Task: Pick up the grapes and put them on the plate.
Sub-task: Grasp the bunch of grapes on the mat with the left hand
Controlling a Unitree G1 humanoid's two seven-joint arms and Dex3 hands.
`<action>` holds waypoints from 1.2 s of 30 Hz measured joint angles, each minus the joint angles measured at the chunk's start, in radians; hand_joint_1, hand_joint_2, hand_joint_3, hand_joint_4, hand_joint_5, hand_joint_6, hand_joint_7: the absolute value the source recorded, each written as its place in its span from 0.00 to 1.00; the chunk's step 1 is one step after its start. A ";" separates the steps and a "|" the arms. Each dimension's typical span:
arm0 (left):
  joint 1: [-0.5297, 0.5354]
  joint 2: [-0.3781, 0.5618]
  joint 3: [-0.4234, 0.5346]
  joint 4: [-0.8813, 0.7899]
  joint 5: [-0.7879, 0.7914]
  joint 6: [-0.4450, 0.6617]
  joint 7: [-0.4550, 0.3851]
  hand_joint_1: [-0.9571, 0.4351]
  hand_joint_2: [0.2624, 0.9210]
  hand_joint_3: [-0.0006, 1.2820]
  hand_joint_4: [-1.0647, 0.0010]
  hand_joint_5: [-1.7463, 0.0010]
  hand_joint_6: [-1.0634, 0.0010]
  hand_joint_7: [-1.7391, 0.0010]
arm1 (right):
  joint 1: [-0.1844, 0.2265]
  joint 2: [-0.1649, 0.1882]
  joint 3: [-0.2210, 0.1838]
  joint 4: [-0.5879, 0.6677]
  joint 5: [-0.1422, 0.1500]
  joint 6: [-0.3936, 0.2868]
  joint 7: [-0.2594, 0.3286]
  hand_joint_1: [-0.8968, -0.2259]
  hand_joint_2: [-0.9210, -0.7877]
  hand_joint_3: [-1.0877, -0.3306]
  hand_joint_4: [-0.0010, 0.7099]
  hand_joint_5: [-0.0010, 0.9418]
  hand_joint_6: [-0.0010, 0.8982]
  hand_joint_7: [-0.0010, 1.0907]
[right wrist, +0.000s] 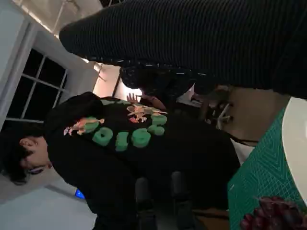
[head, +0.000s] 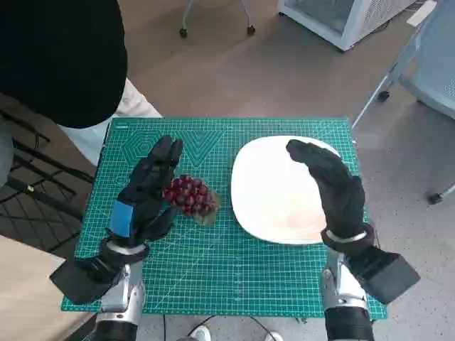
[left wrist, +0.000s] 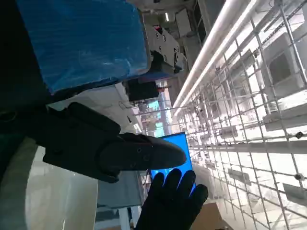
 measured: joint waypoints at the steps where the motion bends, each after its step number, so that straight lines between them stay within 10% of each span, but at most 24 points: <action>1: 0.000 0.000 0.000 0.000 0.000 0.000 0.000 0.23 1.00 0.29 0.81 1.00 0.72 1.00 | 0.000 0.000 0.000 0.000 0.000 0.000 0.000 0.34 0.00 0.49 0.47 0.01 0.04 0.52; 36: 0.000 -0.009 0.003 0.000 -0.002 0.000 -0.004 0.22 1.00 0.29 0.81 1.00 0.71 0.99 | -0.001 -0.004 0.000 -0.006 0.000 -0.007 0.001 0.34 0.00 0.49 0.47 0.00 0.01 0.54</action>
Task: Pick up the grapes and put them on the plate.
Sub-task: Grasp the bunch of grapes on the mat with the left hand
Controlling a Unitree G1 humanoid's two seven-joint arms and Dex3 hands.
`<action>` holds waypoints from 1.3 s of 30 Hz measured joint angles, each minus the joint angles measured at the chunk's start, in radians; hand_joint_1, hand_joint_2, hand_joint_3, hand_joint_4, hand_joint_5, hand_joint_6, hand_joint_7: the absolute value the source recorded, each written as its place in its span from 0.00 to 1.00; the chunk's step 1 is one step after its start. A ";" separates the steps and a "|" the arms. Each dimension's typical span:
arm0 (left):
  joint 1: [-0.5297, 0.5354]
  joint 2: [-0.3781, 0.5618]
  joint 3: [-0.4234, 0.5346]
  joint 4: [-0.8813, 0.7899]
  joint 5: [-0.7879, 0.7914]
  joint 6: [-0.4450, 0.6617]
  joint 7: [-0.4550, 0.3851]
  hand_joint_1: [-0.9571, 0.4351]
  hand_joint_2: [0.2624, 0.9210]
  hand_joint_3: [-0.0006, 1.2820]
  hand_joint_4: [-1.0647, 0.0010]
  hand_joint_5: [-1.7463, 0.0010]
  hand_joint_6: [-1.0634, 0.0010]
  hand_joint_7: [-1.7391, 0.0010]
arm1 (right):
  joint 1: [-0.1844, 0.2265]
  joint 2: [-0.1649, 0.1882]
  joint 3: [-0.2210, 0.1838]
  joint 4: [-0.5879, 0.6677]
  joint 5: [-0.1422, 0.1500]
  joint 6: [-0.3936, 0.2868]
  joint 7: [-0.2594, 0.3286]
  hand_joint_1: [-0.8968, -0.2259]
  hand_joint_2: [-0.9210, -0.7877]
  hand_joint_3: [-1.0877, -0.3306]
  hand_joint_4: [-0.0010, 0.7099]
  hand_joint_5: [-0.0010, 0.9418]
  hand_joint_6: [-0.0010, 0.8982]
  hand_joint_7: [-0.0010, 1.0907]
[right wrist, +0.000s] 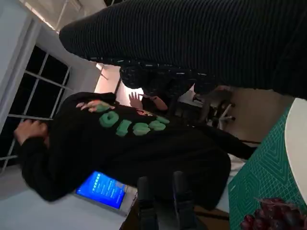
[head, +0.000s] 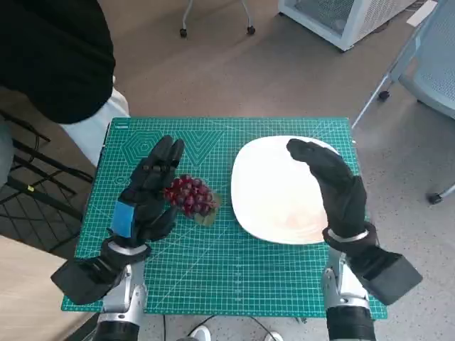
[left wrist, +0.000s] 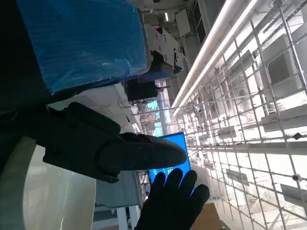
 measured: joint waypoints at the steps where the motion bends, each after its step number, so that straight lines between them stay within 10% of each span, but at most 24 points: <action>1: 0.000 0.000 0.000 0.000 0.000 0.000 0.000 0.22 1.00 0.29 0.81 1.00 0.71 0.99 | 0.000 0.000 0.000 0.002 0.000 -0.001 0.000 0.34 0.00 0.49 0.47 0.00 0.01 0.54; 30: 0.000 0.002 0.002 0.000 0.001 0.000 0.000 0.22 1.00 0.29 0.81 1.00 0.71 1.00 | 0.000 0.000 0.001 0.020 -0.001 -0.018 0.000 0.31 0.00 0.50 0.46 0.00 0.01 0.54; 39: 0.003 0.093 0.010 -0.022 0.253 0.002 0.103 0.19 1.00 0.16 0.97 1.00 0.89 1.00 | -0.002 -0.001 0.000 0.025 -0.003 -0.023 -0.001 0.31 0.00 0.49 0.47 0.00 0.01 0.54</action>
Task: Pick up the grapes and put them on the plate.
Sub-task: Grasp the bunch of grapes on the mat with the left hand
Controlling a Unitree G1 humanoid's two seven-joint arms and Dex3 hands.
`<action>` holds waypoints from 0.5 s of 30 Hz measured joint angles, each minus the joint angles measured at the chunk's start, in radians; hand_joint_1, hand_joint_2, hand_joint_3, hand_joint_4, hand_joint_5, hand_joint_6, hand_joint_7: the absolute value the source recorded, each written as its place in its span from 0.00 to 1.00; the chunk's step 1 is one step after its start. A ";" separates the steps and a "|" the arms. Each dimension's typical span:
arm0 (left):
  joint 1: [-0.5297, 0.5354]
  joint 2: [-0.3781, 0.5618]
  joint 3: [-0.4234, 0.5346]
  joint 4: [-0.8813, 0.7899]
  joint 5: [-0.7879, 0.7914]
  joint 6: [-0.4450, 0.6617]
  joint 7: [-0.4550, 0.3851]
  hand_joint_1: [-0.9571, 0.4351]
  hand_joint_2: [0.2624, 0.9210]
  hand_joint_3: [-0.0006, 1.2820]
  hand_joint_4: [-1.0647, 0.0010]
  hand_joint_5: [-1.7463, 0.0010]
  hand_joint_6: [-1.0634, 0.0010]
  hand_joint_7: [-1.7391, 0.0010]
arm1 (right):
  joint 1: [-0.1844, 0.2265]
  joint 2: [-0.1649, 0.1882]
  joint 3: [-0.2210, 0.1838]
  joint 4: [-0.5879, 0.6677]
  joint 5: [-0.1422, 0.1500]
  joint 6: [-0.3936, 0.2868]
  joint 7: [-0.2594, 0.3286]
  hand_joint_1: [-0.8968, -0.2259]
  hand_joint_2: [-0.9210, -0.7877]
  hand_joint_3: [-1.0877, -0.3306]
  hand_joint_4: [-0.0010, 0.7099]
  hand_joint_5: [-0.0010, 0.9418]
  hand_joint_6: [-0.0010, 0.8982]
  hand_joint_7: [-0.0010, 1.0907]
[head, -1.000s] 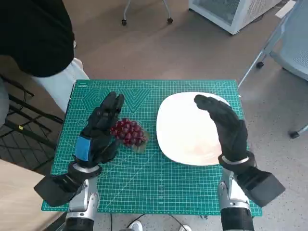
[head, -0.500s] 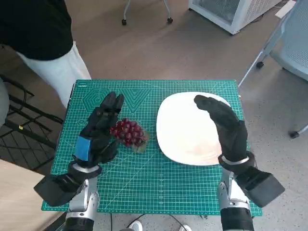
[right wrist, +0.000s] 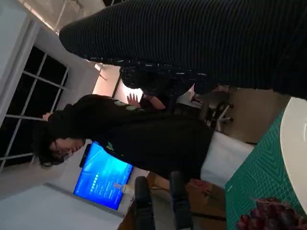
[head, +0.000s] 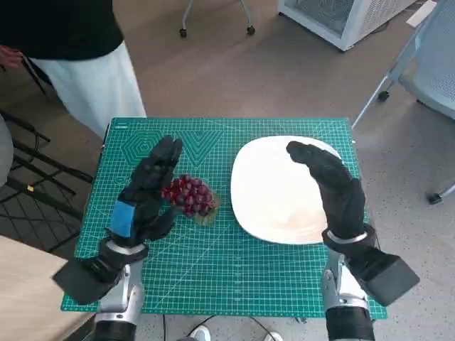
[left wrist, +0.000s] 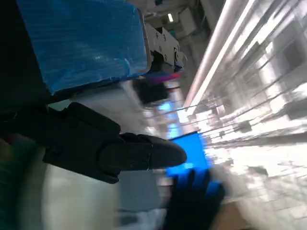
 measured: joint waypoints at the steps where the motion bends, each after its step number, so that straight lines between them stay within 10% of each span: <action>1: 0.002 0.015 0.003 -0.012 0.042 0.010 0.016 0.18 1.00 0.13 0.98 1.00 0.91 1.00 | 0.000 0.000 0.000 0.000 0.000 -0.001 0.000 0.31 0.00 0.49 0.47 0.00 0.01 0.54; 15: 0.051 0.173 -0.022 -0.312 0.644 0.418 0.120 0.31 0.71 0.00 1.00 1.00 0.89 0.98 | -0.002 -0.002 -0.001 -0.002 0.000 -0.004 -0.006 0.31 0.00 0.49 0.47 0.01 0.01 0.54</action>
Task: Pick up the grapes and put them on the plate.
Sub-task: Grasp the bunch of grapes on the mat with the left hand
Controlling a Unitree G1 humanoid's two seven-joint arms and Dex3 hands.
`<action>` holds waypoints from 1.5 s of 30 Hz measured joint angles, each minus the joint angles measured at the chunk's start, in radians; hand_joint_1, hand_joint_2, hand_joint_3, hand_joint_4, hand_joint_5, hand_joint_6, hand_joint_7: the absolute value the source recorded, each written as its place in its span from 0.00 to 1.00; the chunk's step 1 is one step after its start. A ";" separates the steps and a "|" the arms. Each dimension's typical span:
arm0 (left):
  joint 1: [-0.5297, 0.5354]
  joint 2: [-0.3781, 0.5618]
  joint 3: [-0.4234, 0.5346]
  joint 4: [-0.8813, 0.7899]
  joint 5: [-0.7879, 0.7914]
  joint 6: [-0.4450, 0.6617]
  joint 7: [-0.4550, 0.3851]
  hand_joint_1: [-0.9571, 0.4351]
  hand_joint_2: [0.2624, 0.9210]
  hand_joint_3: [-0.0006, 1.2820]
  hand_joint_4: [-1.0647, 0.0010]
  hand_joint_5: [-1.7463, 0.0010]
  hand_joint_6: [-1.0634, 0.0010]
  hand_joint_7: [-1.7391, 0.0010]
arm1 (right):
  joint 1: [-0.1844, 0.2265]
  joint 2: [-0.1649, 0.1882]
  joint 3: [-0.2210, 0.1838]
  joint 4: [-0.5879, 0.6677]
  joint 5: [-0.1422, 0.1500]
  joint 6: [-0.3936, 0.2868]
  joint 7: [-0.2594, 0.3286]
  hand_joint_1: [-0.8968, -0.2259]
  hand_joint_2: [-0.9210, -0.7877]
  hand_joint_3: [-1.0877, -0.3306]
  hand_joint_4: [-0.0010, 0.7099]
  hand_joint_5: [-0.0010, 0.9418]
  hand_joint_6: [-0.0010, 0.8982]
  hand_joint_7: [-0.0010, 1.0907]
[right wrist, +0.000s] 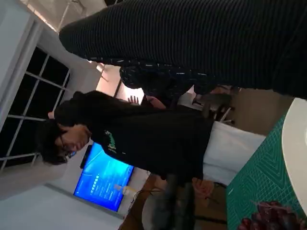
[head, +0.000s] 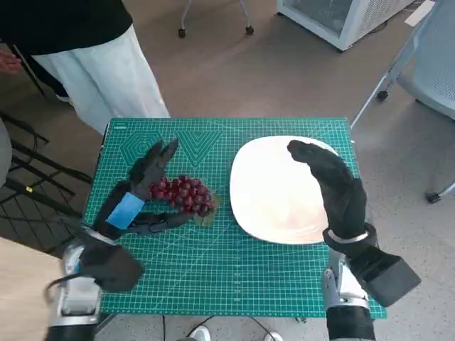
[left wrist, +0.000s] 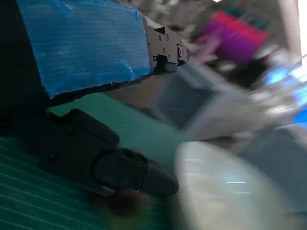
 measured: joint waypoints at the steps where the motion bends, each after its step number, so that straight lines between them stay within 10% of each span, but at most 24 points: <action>1: 0.002 0.007 -0.012 -0.015 0.038 0.031 0.008 0.31 0.71 0.00 1.00 1.00 0.88 0.98 | 0.000 0.000 0.000 0.000 0.000 0.000 -0.002 0.31 0.00 0.49 0.47 0.01 0.01 0.54; 45: -0.254 0.050 -0.370 0.286 0.196 0.367 0.050 0.36 0.69 0.00 1.00 1.00 0.86 1.00 | 0.004 -0.016 -0.012 -0.023 -0.006 0.012 -0.049 0.29 0.00 0.49 0.49 0.01 0.01 0.54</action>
